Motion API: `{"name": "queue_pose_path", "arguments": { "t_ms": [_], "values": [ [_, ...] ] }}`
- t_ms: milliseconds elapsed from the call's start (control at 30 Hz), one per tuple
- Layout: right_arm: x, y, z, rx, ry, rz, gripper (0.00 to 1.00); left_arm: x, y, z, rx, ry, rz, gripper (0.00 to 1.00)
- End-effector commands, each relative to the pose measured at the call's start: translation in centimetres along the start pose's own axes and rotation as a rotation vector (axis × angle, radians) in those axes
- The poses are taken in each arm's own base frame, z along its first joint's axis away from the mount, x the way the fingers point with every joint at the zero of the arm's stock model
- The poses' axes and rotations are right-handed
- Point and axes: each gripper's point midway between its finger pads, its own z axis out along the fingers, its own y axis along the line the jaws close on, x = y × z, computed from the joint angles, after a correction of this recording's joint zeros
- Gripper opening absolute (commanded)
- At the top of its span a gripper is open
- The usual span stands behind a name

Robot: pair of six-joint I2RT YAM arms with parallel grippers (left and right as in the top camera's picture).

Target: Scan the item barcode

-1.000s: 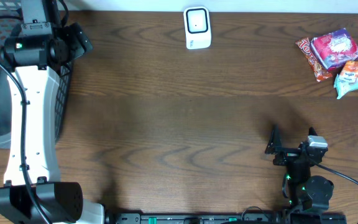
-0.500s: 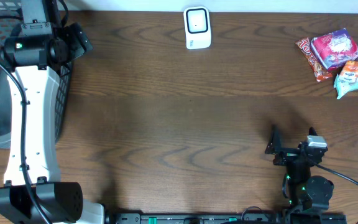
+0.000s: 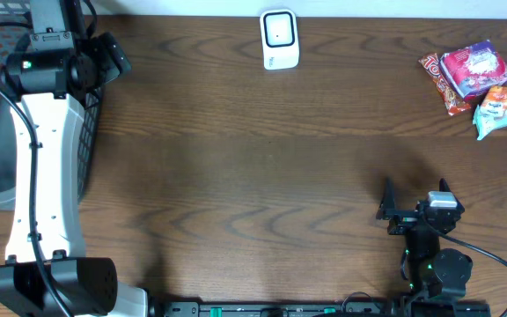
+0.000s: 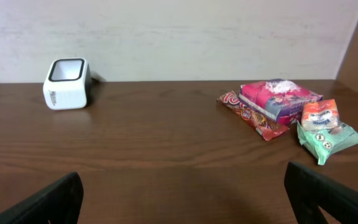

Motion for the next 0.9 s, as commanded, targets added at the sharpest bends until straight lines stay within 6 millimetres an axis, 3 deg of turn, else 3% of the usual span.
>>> {"name": "queue_pose_path", "arguments": {
  "t_ms": [0, 867],
  "values": [
    [0.13, 0.25, -0.01, -0.011, 0.000, -0.033, 0.99, -0.64, 0.89, -0.59, -0.021, -0.024, -0.024, 0.98],
    [0.11, 1.22, -0.02, -0.049, -0.001, 0.002, 0.99, -0.64, 0.89, -0.59, -0.021, -0.024, -0.024, 0.98]
  ]
}}
